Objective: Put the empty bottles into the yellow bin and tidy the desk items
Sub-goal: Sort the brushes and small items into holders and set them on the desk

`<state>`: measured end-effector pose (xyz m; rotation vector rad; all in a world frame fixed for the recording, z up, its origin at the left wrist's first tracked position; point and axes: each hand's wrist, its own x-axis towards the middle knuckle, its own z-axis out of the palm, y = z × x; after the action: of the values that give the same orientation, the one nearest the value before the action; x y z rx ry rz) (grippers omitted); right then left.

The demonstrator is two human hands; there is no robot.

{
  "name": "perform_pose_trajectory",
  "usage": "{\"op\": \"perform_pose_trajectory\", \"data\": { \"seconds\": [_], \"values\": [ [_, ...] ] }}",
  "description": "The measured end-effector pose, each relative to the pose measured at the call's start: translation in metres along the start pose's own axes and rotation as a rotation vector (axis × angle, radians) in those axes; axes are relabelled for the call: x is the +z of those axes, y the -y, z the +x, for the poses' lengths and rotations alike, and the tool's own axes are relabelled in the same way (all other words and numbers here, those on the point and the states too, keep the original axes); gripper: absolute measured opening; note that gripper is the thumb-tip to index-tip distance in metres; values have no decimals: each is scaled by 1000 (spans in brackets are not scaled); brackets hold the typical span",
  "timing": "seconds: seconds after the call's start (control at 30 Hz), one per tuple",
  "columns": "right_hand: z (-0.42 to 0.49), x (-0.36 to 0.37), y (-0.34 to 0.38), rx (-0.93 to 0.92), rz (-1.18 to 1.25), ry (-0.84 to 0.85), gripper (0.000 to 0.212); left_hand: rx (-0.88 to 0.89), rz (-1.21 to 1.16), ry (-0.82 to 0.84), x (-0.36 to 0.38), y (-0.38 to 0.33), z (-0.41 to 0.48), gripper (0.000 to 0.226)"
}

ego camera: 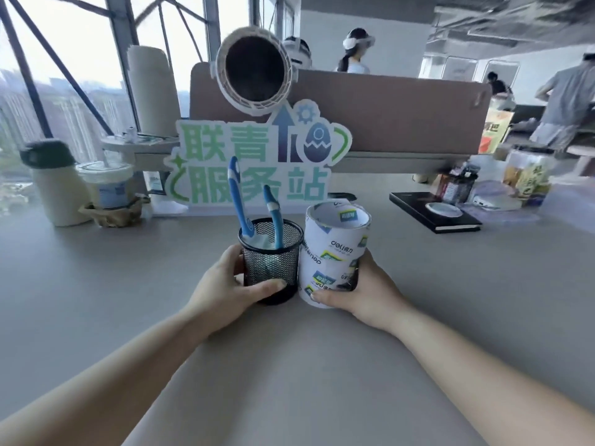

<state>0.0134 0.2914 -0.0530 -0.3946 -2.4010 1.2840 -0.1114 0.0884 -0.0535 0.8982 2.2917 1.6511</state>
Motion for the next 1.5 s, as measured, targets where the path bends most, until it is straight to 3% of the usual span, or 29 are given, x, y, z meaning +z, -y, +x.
{"op": "perform_pose_trajectory", "data": {
  "seconds": [0.17,0.3,0.47,0.73,1.07,1.2,1.33,1.5],
  "values": [
    [-1,-41,-20,63,-13,-20,75,-39,18,-2,44,-13,12,84],
    [-4,-70,-35,102,-45,-62,83,-70,101,7,76,-26,13,80],
    [-16,-85,-40,103,-36,-58,77,-87,433,-7,87,-36,9,84],
    [14,-95,-66,59,0,-18,82,-140,333,-60,103,-28,35,79],
    [70,-180,-121,66,-45,-138,86,-90,334,-57,198,-55,120,82],
    [76,-207,-136,62,19,-125,74,-84,428,-138,227,-61,144,71],
    [86,-233,-149,12,119,-90,67,-128,407,-203,251,-67,171,77],
    [109,-261,-162,-14,126,-38,77,-189,402,-286,285,-79,203,69]
  ]
}}
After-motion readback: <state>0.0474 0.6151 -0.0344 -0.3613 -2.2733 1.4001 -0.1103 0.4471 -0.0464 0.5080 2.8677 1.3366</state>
